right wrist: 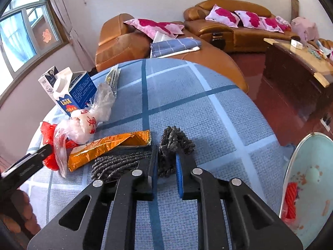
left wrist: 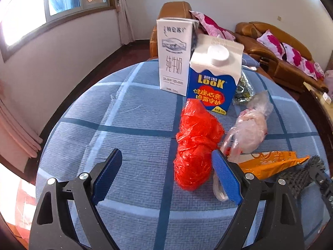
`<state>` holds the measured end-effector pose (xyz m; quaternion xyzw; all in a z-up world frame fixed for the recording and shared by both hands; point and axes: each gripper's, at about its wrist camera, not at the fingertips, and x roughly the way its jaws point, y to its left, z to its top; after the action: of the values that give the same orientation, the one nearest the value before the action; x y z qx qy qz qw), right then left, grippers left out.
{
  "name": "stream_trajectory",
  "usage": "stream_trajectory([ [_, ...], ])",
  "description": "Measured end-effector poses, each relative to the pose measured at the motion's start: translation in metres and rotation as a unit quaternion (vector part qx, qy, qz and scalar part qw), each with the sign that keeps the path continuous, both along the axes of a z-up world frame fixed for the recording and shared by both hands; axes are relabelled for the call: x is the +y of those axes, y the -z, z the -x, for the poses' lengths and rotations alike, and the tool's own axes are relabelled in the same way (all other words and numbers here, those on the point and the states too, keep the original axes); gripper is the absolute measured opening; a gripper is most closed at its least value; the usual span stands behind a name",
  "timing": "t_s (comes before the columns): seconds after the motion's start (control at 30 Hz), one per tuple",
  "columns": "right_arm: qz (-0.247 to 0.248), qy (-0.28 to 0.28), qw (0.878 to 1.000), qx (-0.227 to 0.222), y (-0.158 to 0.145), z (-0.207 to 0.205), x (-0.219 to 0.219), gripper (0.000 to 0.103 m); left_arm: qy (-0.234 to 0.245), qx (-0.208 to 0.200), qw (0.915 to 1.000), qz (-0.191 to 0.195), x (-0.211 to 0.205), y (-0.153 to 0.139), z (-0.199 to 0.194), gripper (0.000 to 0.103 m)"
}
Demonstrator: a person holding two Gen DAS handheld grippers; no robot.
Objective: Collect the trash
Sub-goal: 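Grasp the red plastic bag with the left tool while the right tool grasps the black scouring mesh, then carry the red bag with the left tool while the right tool carries the black mesh over the bin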
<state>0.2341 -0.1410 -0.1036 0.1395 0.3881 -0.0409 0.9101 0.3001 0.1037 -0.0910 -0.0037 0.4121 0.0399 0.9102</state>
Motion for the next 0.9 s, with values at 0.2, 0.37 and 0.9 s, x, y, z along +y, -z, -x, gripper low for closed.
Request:
stream_trajectory([
  [0.2,0.026,0.013,0.999,-0.041,-0.018,0.016,-0.005,0.014,0.007,0.031,0.9987,0.039,0.001,0.016,-0.011,0.034],
  [0.37,0.058,0.028,0.995,-0.079,-0.036,0.032,-0.008,0.014,0.002,0.017,0.9983,0.055,0.011,0.01,-0.006,0.026],
  [0.9,0.086,0.018,0.99,-0.112,-0.055,0.08,0.0,0.014,-0.019,-0.031,0.9993,0.001,0.019,-0.028,0.077,0.026],
])
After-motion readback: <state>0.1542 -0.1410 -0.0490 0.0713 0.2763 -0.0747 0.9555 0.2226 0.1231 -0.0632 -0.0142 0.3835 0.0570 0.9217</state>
